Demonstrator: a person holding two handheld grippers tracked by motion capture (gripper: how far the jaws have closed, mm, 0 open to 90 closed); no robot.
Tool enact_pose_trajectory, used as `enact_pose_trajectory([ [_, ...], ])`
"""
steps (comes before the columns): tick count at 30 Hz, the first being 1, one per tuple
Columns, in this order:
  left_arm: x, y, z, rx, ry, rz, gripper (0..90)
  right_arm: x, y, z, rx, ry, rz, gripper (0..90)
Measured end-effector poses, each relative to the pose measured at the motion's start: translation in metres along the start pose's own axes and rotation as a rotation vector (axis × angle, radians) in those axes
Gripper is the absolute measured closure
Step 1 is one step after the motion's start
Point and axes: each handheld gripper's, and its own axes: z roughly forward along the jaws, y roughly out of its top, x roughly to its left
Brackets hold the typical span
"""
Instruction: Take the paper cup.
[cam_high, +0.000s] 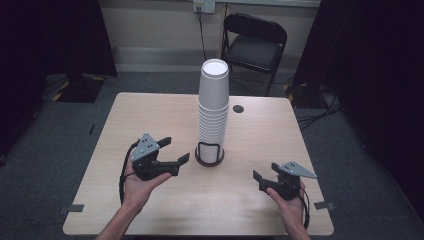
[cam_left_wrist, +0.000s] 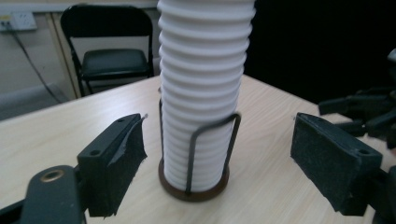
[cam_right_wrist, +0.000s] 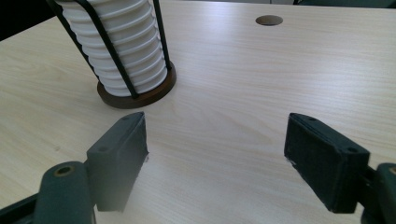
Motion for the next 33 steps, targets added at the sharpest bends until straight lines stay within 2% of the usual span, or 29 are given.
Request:
enact_pose_trajectory([
  [2, 0.000, 0.013, 0.003, -0.014, -0.015, 0.004, 16.8, 0.001, 0.000, 0.001, 0.011, 0.010, 0.006, 20.8],
  [3, 0.000, 0.013, 0.003, -0.014, -0.015, 0.004, 16.5, 0.002, 0.000, 0.000, 0.012, 0.011, 0.004, 20.8],
  [4, 0.001, 0.017, 0.004, -0.036, -0.023, -0.010, 16.2, 0.002, 0.000, 0.001, 0.012, 0.012, -0.002, 20.8],
  [8, 0.003, 0.021, 0.005, -0.048, -0.027, -0.010, 15.8, 0.001, -0.001, 0.001, 0.018, 0.017, 0.004, 20.8],
  [9, 0.003, 0.024, 0.006, -0.052, -0.026, -0.004, 15.8, 0.001, -0.001, 0.001, 0.018, 0.017, 0.004, 20.8],
  [10, 0.001, 0.029, 0.007, -0.052, -0.020, 0.025, 15.7, 0.000, -0.001, 0.003, 0.027, 0.020, 0.008, 20.8],
  [12, 0.000, 0.033, 0.008, -0.053, -0.023, 0.030, 15.6, 0.000, -0.001, 0.004, 0.028, 0.020, 0.008, 20.8],
  [17, -0.004, 0.054, 0.013, -0.060, -0.031, 0.055, 15.6, 0.000, -0.001, 0.005, 0.032, 0.020, 0.005, 20.8],
  [18, -0.004, 0.062, 0.014, -0.070, -0.034, 0.050, 15.9, 0.000, -0.001, 0.005, 0.035, 0.023, 0.003, 20.8],
  [21, -0.005, 0.073, 0.016, -0.089, -0.025, 0.056, 15.7, 0.000, -0.002, 0.005, 0.034, 0.026, 0.000, 20.8],
  [25, -0.003, 0.083, 0.021, -0.107, -0.036, 0.028, 15.7, 0.000, -0.002, 0.005, 0.034, 0.025, -0.001, 20.8],
  [29, -0.004, 0.094, 0.026, -0.116, -0.033, 0.038, 15.8, 0.000, -0.002, 0.005, 0.036, 0.024, -0.005, 20.8],
  [32, -0.004, 0.103, 0.029, -0.103, -0.020, 0.053, 15.5, 0.000, -0.002, 0.005, 0.039, 0.026, 0.002, 20.8],
  [33, -0.003, 0.110, 0.030, -0.104, -0.019, 0.064, 15.6, -0.001, -0.002, 0.005, 0.042, 0.020, 0.008, 20.8],
])
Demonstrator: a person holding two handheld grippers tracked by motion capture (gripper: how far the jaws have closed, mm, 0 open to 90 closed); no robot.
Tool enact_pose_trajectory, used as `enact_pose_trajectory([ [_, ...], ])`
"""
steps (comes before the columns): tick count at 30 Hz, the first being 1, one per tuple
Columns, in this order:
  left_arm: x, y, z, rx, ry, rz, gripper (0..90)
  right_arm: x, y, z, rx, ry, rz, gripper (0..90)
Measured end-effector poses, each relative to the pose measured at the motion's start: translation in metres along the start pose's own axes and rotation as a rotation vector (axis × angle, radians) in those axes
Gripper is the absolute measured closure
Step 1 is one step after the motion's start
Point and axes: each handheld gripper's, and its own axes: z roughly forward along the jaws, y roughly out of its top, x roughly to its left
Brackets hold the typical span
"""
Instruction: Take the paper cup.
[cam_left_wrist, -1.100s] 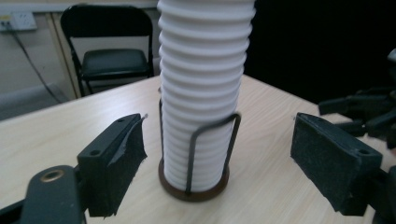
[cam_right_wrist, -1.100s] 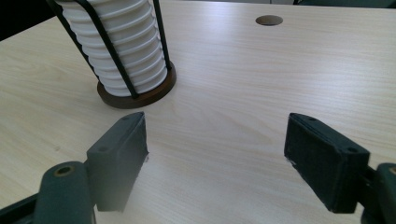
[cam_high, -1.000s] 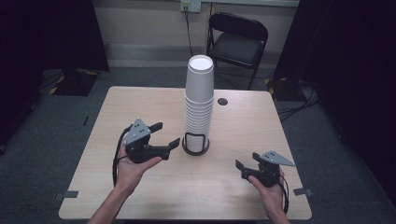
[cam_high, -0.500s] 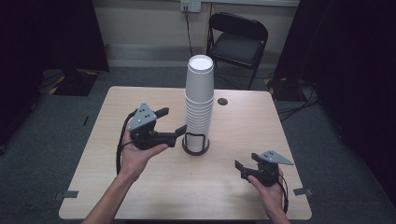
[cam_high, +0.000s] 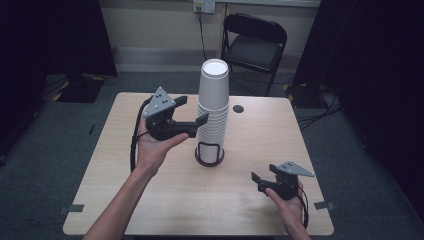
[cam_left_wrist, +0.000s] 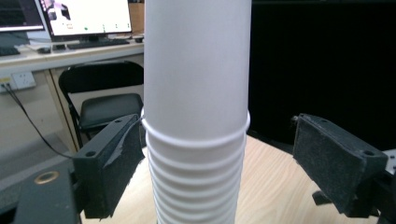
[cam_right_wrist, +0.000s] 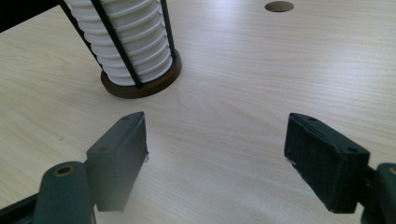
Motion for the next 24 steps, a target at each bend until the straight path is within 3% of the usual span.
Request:
enact_pose_trajectory([
  [4, 0.002, 0.011, 0.004, 0.021, 0.012, 0.048, 15.7, 0.000, 0.000, 0.000, -0.001, -0.005, -0.008, 20.7],
  [10, 0.004, 0.029, 0.013, 0.009, 0.008, 0.026, 15.6, 0.001, 0.000, 0.001, 0.006, 0.000, -0.015, 20.7],
  [14, 0.005, 0.031, 0.019, 0.002, -0.002, -0.011, 15.5, 0.000, 0.000, 0.001, 0.005, 0.008, -0.008, 20.0],
  [18, 0.003, 0.034, 0.028, 0.014, -0.009, 0.015, 16.0, 0.000, 0.000, 0.002, 0.006, 0.006, -0.011, 20.0],
  [24, 0.005, 0.034, 0.040, 0.025, 0.006, -0.004, 15.5, -0.003, 0.000, 0.001, 0.005, 0.014, 0.012, 20.0],
])
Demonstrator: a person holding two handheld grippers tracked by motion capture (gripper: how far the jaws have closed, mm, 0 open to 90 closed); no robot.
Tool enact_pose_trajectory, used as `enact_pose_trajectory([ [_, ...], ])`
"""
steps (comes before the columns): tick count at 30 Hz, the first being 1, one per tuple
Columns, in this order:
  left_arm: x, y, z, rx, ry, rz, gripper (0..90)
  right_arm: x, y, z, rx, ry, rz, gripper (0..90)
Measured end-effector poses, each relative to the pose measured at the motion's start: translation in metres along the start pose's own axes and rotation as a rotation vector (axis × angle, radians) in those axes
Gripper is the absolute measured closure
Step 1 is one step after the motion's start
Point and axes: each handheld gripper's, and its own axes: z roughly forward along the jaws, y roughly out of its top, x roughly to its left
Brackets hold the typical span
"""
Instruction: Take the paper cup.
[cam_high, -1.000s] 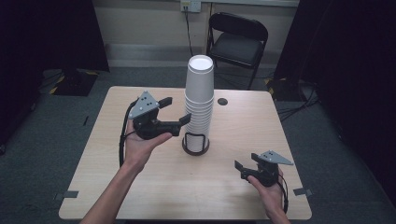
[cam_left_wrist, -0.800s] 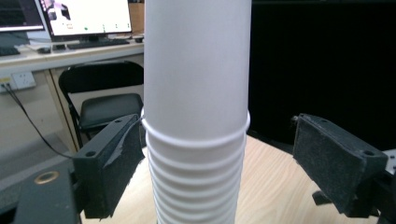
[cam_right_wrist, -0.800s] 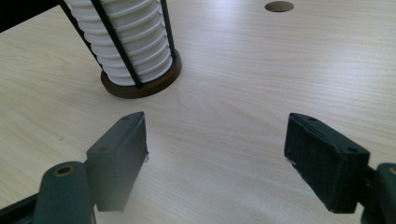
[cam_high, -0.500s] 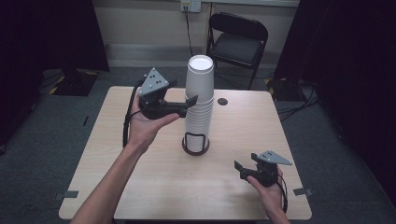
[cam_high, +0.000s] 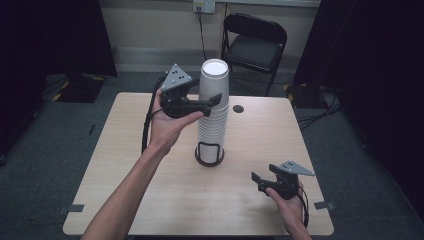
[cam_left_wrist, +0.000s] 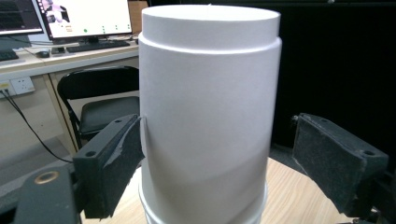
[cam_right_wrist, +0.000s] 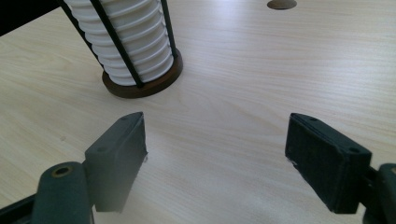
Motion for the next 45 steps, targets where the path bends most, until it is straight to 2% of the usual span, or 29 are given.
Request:
enact_pose_trajectory([
  [5, 0.001, 0.001, 0.010, 0.035, 0.031, 0.031, 15.7, -0.001, 0.000, 0.000, 0.001, -0.002, 0.001, 20.0],
  [6, 0.001, 0.002, 0.013, 0.058, 0.038, 0.045, 15.7, -0.001, 0.000, 0.000, 0.001, 0.001, 0.001, 20.0],
  [8, 0.003, 0.002, 0.016, 0.062, 0.026, 0.026, 15.0, 0.000, 0.000, 0.001, 0.005, 0.002, -0.006, 20.0],
  [12, 0.001, 0.001, 0.028, 0.083, 0.039, 0.022, 12.4, 0.000, 0.000, 0.001, 0.007, 0.004, -0.013, 20.0],
  [15, 0.001, 0.001, 0.031, 0.077, 0.043, 0.015, 11.5, 0.000, 0.000, 0.001, 0.005, 0.005, -0.011, 20.0],
  [19, 0.001, 0.000, 0.040, 0.097, 0.048, -0.007, 10.5, -0.001, 0.000, 0.000, 0.007, 0.006, -0.010, 20.0],
  [21, 0.000, -0.001, 0.043, 0.104, 0.056, 0.002, 10.3, -0.001, 0.000, 0.000, 0.007, 0.008, -0.007, 20.0],
  [23, 0.001, -0.002, 0.045, 0.091, 0.052, -0.006, 10.8, -0.001, 0.000, -0.001, 0.007, 0.007, -0.007, 20.0],
  [26, 0.003, -0.002, 0.050, 0.112, 0.041, 0.002, 10.5, -0.001, 0.000, 0.000, 0.007, 0.008, -0.003, 20.0],
  [29, 0.003, -0.001, 0.051, 0.120, 0.036, 0.016, 11.3, -0.003, -0.001, 0.000, 0.012, 0.017, 0.026, 20.1],
  [32, 0.003, -0.001, 0.050, 0.118, 0.034, 0.013, 12.2, -0.005, -0.001, 0.000, 0.006, 0.009, 0.030, 20.2],
  [38, 0.004, 0.003, 0.048, 0.082, 0.040, 0.004, 12.9, -0.004, -0.001, -0.001, 0.014, 0.004, 0.026, 20.6],
  [41, 0.002, 0.009, 0.046, 0.076, 0.045, 0.030, 13.0, -0.004, -0.001, -0.001, 0.013, 0.004, 0.023, 20.7],
  [45, 0.002, 0.012, 0.044, 0.038, 0.049, 0.022, 13.2, -0.004, -0.001, -0.001, 0.014, 0.003, 0.024, 20.6],
])
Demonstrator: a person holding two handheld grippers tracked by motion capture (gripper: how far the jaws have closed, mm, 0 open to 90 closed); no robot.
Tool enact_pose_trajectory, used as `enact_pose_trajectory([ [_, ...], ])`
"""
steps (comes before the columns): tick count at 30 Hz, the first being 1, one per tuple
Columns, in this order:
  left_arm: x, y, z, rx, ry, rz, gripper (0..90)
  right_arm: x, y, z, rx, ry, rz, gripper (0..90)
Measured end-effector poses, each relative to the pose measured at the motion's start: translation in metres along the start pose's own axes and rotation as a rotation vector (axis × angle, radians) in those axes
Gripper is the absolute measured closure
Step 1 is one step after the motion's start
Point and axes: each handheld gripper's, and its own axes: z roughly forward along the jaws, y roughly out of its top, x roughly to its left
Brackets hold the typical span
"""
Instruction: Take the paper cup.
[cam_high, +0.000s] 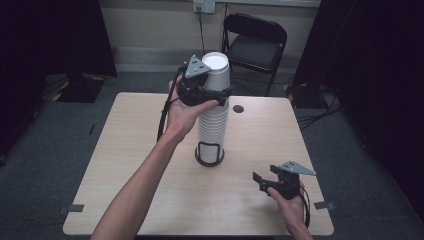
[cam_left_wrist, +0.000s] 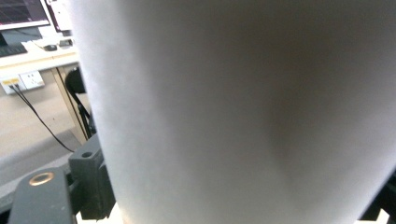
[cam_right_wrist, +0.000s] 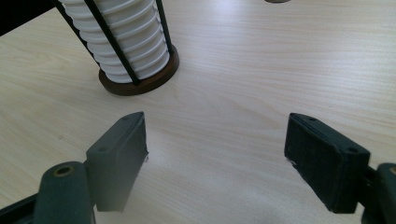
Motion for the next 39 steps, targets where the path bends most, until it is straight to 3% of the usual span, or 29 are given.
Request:
enact_pose_trajectory([
  [4, 0.001, 0.001, -0.001, -0.044, -0.003, -0.028, 13.1, 0.000, 0.000, 0.000, -0.001, -0.003, -0.001, 20.6],
  [11, 0.003, 0.005, -0.005, -0.086, 0.001, -0.030, 13.2, 0.000, -0.001, -0.001, -0.001, -0.004, 0.000, 20.7],
  [14, 0.003, 0.008, -0.007, -0.091, 0.001, -0.008, 13.2, 0.000, -0.001, 0.000, -0.001, -0.004, -0.001, 20.7],
  [24, 0.002, 0.014, -0.011, -0.165, -0.003, -0.025, 13.0, -0.001, -0.001, -0.001, -0.001, -0.007, 0.005, 20.7],
  [36, 0.007, 0.028, -0.024, -0.206, 0.011, -0.017, 13.1, -0.001, -0.002, 0.000, 0.008, -0.003, 0.015, 20.7],
  [39, 0.009, 0.031, -0.029, -0.243, 0.003, -0.040, 13.1, -0.001, -0.002, 0.000, 0.006, 0.000, 0.015, 20.7],
])
